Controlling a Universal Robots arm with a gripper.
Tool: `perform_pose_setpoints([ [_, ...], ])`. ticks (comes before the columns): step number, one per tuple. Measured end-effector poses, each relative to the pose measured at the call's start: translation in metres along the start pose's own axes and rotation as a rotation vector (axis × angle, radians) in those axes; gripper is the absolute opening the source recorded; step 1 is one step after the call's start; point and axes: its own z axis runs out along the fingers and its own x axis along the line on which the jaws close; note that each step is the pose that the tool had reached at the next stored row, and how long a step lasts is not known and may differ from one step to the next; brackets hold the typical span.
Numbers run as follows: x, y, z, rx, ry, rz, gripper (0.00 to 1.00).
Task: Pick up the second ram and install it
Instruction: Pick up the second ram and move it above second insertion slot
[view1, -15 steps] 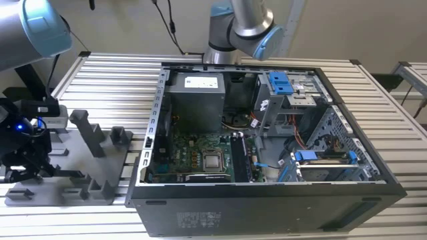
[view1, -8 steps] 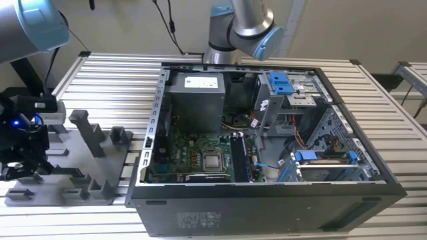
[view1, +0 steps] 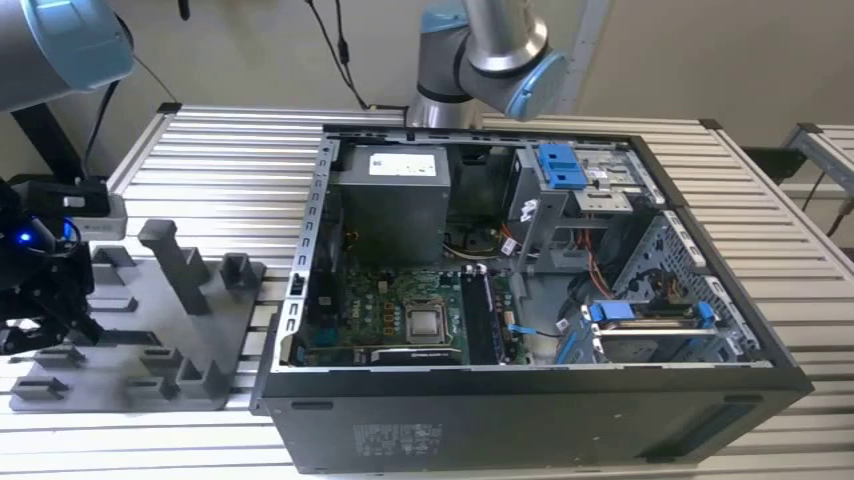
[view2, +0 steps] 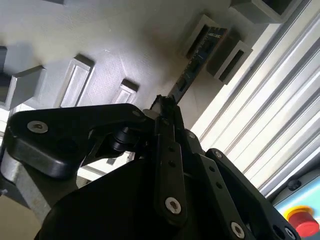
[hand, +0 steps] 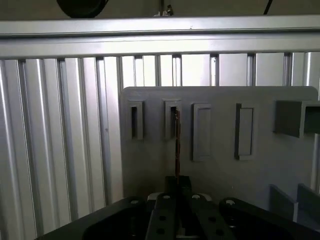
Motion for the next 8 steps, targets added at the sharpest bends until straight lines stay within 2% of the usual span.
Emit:
perform_pose_setpoints([
  [8,-0.0003,-0.0004,-0.0089,0.0000,0.0000,0.000,0.14],
])
